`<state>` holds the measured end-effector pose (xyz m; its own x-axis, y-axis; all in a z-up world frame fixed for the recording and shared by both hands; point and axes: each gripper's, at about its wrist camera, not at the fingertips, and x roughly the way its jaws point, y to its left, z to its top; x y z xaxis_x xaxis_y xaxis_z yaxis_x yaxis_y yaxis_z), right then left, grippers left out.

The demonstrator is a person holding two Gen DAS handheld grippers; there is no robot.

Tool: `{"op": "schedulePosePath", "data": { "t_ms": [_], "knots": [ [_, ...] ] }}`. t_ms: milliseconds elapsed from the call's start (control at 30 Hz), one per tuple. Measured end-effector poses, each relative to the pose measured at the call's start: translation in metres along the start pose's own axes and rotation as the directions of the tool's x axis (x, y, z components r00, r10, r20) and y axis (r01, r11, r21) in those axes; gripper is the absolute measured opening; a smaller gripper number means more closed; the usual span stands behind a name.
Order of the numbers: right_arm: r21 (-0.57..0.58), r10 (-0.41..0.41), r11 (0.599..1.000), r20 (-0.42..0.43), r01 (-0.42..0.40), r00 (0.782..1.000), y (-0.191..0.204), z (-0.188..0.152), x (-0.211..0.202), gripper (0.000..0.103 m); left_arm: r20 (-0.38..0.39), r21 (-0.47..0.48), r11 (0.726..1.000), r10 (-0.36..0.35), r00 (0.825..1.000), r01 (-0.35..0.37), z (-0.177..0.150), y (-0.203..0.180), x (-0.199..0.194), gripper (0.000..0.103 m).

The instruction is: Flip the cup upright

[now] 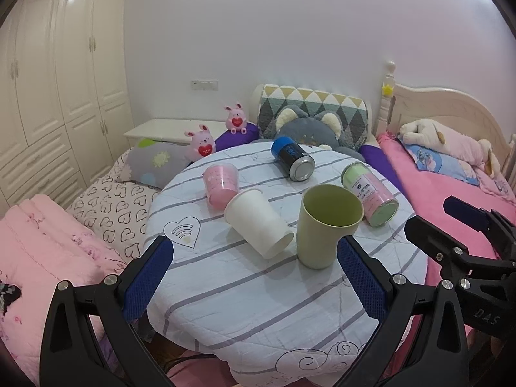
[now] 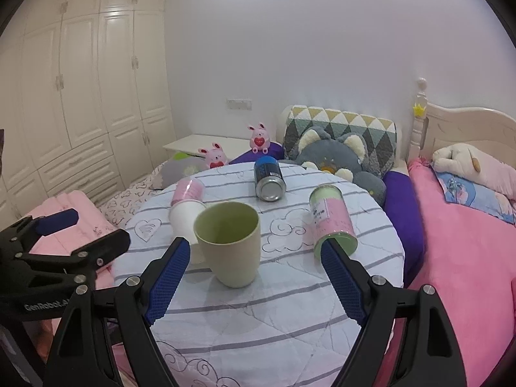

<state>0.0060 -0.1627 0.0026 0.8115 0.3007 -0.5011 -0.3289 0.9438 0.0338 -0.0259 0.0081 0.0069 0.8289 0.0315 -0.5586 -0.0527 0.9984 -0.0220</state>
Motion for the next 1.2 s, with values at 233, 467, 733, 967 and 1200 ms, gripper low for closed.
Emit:
{"op": "schedulePosePath", "data": {
  "t_ms": [233, 467, 733, 967, 1200],
  "knots": [
    [-0.019, -0.008, 1.0, 0.016, 0.008, 1.0, 0.009, 0.003, -0.002, 0.085, -0.006, 0.002, 1.0, 0.0, 1.0, 0.0, 0.0, 0.001, 0.0, 0.103],
    [-0.022, -0.008, 1.0, 0.013, 0.008, 1.0, 0.013, 0.004, -0.002, 0.085, -0.005, -0.002, 1.0, -0.004, 1.0, 0.004, 0.0, 0.004, 0.001, 0.103],
    [-0.025, -0.013, 1.0, 0.014, 0.013, 1.0, 0.015, 0.004, -0.003, 0.085, -0.004, -0.004, 1.0, -0.012, 1.0, 0.012, 0.003, 0.007, 0.0, 0.103],
    [-0.032, -0.012, 0.999, 0.036, 0.013, 0.999, 0.017, 0.004, -0.008, 0.085, 0.068, 0.008, 1.0, 0.014, 0.998, -0.014, 0.006, 0.004, -0.005, 0.103],
    [-0.042, -0.004, 0.999, 0.055, 0.006, 0.998, 0.02, 0.004, -0.01, 0.085, 0.111, 0.016, 0.999, 0.029, 0.993, -0.031, 0.006, 0.002, -0.009, 0.103]
  ]
}}
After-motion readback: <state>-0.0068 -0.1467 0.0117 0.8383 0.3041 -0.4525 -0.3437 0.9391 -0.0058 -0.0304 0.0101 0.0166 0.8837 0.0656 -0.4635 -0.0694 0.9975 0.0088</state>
